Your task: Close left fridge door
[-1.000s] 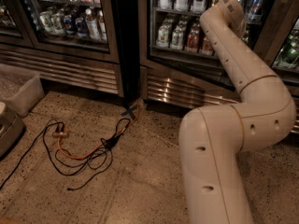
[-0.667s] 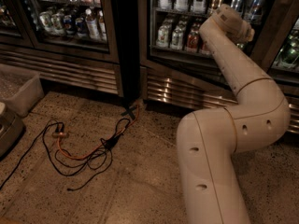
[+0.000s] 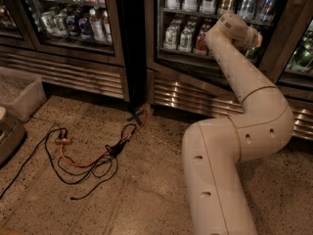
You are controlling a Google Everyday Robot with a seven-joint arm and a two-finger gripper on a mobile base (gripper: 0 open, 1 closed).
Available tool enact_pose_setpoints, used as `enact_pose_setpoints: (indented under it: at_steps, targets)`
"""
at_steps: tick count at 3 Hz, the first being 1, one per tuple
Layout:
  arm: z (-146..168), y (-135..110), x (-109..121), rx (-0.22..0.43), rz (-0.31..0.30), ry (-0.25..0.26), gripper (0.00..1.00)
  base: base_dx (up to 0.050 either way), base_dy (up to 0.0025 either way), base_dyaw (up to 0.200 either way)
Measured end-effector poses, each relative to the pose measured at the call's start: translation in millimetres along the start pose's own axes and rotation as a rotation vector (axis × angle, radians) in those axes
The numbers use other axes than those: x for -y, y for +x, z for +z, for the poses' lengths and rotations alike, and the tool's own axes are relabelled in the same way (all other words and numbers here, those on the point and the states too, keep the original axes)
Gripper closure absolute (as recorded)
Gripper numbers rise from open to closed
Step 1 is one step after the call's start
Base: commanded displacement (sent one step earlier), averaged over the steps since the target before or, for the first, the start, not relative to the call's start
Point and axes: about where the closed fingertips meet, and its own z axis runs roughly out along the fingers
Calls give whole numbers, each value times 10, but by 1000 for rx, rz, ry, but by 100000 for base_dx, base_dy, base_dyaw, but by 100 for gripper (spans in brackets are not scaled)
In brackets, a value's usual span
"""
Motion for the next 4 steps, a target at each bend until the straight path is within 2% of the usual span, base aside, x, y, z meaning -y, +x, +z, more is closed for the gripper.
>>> enact_pose_setpoints:
  at_steps: [1,2,3,4]
  targets:
    - [53,132,-42,-43,27,-28,100,0,0,0]
    - [88,197,38,-56,19,-12,100,0,0,0]
    - [168,355,4,-99,41,-26,100,0,0,0]
    - [169,356,4,-99,41,-26,100,5002,1,6]
